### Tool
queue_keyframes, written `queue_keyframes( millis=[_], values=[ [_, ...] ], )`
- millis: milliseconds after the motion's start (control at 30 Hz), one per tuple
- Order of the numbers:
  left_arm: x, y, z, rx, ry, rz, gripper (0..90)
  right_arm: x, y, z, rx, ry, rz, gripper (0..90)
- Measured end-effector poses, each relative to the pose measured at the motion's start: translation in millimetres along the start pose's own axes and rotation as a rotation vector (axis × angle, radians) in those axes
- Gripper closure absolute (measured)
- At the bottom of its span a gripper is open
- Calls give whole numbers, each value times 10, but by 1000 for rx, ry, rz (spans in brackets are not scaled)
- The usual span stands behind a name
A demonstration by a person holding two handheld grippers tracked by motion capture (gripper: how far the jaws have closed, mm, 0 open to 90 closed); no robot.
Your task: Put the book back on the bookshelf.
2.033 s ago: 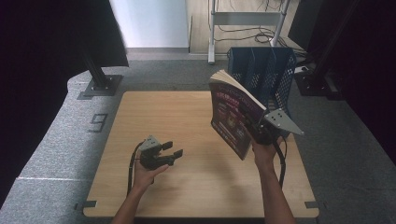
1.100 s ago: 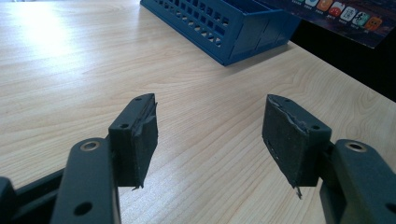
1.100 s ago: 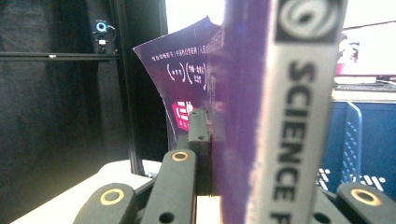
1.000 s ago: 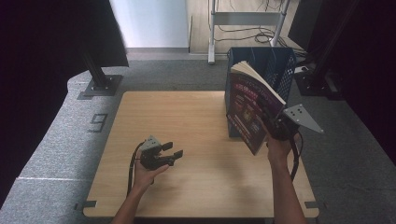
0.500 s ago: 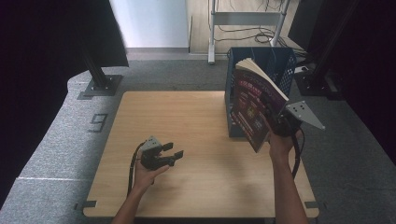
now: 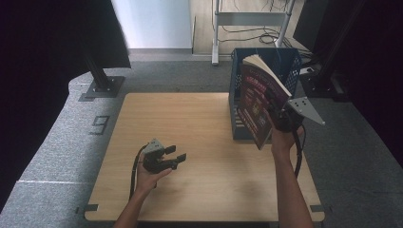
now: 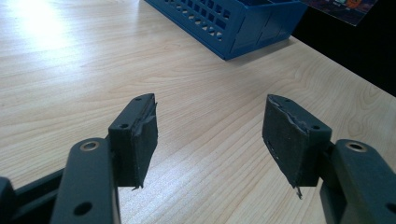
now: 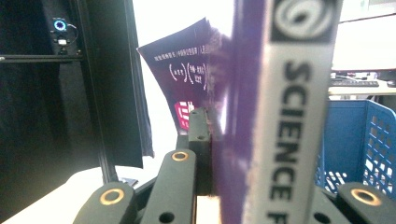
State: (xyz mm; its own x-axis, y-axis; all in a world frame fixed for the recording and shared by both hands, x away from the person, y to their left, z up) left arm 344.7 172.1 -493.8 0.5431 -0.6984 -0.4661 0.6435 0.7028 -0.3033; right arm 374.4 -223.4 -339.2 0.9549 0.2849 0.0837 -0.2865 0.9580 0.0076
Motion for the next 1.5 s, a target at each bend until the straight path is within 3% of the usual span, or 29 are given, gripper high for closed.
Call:
queue_keyframes(
  millis=[867, 1500],
  values=[
    [-32, 20, -7, -11, -2, -12, 360, 457, -1, -97, -13, 35, -34, 815],
    [-92, 41, -9, -16, -13, -10, 360, 772, 21, -149, -20, 47, -88, 815]
  ],
)
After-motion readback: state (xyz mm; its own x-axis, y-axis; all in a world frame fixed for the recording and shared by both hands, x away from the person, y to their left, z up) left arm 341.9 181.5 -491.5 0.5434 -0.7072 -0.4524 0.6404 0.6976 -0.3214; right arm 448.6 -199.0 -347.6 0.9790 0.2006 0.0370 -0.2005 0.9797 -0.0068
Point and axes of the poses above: each handheld gripper's, and its own axes: x roughly forward along the jaws, z roughly out of its top, y roughly to its left, the point moved 1 cm from there along x, roughly forward along the jaws, and after that the axes turned 5 degrees about -x, right-handed, at the moved point
